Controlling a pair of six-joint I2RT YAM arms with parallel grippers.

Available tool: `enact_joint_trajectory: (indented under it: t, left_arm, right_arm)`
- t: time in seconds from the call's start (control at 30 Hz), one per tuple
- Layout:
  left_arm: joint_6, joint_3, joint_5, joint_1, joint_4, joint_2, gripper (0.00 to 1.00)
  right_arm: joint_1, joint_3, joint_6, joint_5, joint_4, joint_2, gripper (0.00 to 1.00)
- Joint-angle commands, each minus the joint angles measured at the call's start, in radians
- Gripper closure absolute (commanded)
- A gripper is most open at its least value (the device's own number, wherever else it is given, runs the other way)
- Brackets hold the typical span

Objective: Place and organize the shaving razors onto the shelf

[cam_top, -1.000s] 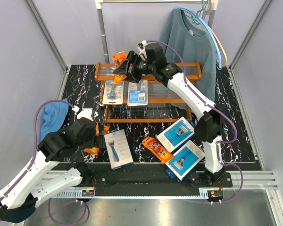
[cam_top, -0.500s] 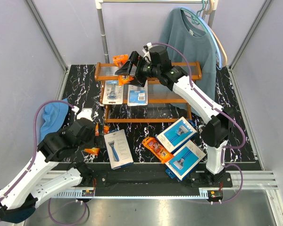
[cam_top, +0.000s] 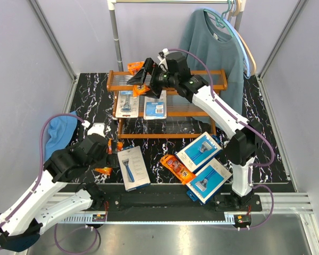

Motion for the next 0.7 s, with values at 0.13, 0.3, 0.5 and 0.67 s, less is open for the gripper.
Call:
enact_joint_trajectory:
  t: [0.13,0.3,0.5,0.67]
  left_arm:
    - [0.006,-0.009,-0.011,0.002,0.014,-0.005,0.01]
    - [0.008,-0.009,-0.012,0.002,0.014,-0.001,0.01]
    - [0.008,-0.008,-0.015,0.002,0.015,0.001,0.01]
    - [0.005,-0.001,-0.015,0.002,0.015,-0.001,0.01]
  right_arm:
    - [0.020,0.045,0.007,0.028,0.014,0.063,0.00]
    - [0.022,0.025,0.004,0.050,0.012,0.046,0.00]
    - [0.019,-0.047,-0.007,0.110,0.009,-0.020,0.00]
    - [0.014,-0.107,-0.019,0.139,0.006,-0.076,0.00]
